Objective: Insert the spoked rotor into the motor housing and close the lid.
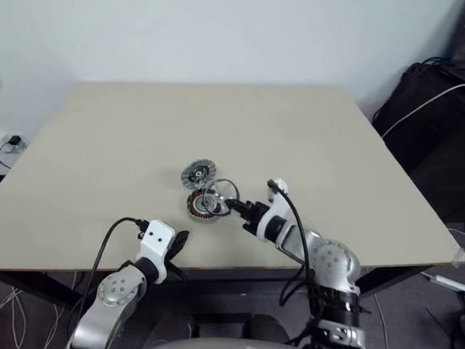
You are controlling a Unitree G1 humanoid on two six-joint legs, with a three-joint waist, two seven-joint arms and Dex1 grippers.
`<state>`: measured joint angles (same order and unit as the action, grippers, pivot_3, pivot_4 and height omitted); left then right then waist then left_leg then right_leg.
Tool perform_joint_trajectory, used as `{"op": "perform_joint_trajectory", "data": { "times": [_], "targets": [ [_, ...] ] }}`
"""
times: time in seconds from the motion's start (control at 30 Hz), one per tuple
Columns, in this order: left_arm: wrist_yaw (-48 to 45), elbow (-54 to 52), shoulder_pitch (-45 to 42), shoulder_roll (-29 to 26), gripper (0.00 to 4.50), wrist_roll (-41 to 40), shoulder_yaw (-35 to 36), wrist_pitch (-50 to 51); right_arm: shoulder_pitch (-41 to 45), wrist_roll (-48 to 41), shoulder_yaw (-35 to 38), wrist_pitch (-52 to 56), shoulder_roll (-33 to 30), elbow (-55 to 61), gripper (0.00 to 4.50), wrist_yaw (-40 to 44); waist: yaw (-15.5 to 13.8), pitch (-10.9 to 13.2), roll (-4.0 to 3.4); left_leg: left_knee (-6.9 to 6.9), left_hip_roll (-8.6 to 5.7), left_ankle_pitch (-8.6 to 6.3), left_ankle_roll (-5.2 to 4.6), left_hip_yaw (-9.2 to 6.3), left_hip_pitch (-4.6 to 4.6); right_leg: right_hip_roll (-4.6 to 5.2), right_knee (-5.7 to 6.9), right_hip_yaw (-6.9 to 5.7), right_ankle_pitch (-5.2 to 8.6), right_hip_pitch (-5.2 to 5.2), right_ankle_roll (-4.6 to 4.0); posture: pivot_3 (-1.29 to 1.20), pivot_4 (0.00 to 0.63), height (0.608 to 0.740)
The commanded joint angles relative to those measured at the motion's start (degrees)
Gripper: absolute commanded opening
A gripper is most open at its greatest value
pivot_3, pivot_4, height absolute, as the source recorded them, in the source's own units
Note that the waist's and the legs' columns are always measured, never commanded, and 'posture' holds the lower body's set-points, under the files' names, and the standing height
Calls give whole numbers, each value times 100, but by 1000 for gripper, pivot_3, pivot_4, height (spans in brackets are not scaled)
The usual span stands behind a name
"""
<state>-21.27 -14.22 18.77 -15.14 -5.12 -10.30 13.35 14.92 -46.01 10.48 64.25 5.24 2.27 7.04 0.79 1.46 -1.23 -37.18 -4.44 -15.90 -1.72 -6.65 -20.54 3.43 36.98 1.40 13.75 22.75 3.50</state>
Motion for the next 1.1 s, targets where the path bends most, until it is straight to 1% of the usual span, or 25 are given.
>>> {"op": "perform_joint_trajectory", "data": {
  "times": [0.03, 0.2, 0.33, 0.8, 1.1],
  "targets": [
    [33, -260, -7, 19, 0, -11, 45, -75, 312, -18, -144, -235, 493, -386, 430, 35, -1, 0, 0, 1, -1, 0, 0, 0, 0, -1, 0, 0, 0, 1, 0, 0, 0, 740],
    [94, -360, 128, -4, 0, 8, 115, -119, 650, 96, -215, -437, 539, -1060, 430, 178, -3, -1, 0, 5, -5, 0, -1, -1, 0, -1, -1, 1, 0, 2, -4, 0, 0, 740],
    [120, -424, 243, -40, 0, 22, 160, -148, 743, 249, -318, -554, 545, -1336, 430, 253, 3, 0, -1, 5, -7, -1, -2, 0, -1, 2, -2, 3, -1, 4, -4, 0, 0, 740],
    [170, -429, 268, -26, 0, 12, 154, -138, 769, 660, -241, -856, 442, -1724, 430, 303, 23, -1, -3, 5, -6, -1, -1, 0, -1, 0, 1, 2, -1, 4, -4, 0, 0, 740],
    [148, -428, 260, -42, 0, 1, 163, -124, 766, 745, -142, -901, 418, -1841, 430, 307, 20, -7, -12, 4, -7, 0, -1, -1, -1, 0, 2, 1, -1, 3, -5, 0, 0, 740]
  ]
}}
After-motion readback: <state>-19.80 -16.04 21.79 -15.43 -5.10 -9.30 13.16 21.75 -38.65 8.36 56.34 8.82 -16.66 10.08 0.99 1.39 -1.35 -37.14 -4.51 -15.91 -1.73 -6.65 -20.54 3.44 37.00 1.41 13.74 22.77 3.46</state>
